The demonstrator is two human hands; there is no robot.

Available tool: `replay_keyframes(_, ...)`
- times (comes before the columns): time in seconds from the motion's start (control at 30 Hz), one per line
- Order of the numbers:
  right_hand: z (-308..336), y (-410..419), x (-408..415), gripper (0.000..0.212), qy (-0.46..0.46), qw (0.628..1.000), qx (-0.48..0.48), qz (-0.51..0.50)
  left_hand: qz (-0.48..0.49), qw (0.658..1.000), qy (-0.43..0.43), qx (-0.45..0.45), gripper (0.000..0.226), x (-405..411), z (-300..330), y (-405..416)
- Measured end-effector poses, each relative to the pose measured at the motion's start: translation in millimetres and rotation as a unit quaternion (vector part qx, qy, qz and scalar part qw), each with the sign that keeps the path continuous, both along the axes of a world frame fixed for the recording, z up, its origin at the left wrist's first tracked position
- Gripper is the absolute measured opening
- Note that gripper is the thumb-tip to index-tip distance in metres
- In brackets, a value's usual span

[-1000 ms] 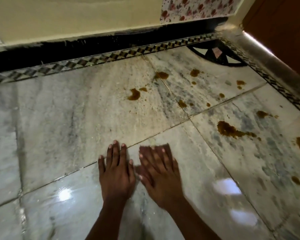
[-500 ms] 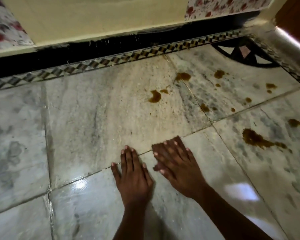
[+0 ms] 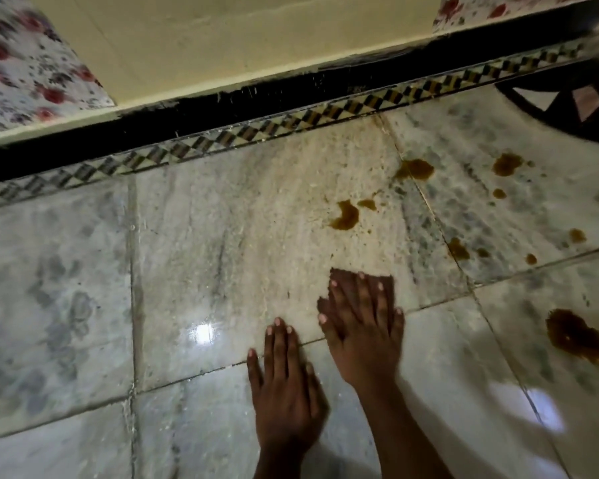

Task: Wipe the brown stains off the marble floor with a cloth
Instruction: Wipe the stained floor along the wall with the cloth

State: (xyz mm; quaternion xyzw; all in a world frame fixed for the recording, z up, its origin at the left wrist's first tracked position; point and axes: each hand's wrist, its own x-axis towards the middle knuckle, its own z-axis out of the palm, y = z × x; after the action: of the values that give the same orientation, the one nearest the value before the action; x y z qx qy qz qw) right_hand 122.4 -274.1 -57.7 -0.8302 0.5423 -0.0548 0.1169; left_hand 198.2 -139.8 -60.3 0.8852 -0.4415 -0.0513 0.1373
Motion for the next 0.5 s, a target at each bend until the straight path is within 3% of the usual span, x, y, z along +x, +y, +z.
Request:
replay_keyframes(0.13,-7,-40,38,0.07,-0.002,0.99,0.043,-0.135,-0.012,1.0,-0.011,-0.003,0.067,2,-3,2)
replay_keyframes(0.2,-8,-51,69,0.067,0.007,0.99,0.07,-0.126,-0.006,1.0,-0.017,-0.017,0.067,1,-5,3)
replay_keyframes(0.3,-7,-44,60,0.057,0.001,0.995,-0.004,0.103,-0.002,1.0,-0.001,-0.028,0.068,1,-3,0)
replay_keyframes(0.37,-3,-35,15,0.056,0.016,0.961,-0.055,0.272,0.001,0.999,0.013,-0.031,0.067,2,0,0)
replay_keyframes(0.4,-1,-33,-7,0.058,0.039,0.95,-0.05,0.306,0.0,0.999,0.02,-0.036,0.066,2,1,1)
replay_keyframes(0.43,2,-36,-19,0.06,0.058,0.955,-0.039,0.289,0.0,0.998,0.029,-0.05,0.063,3,1,3)
replay_keyframes(0.5,2,-44,-8,0.062,0.057,0.99,-0.026,0.129,0.002,0.993,0.058,-0.098,0.058,11,-4,7)
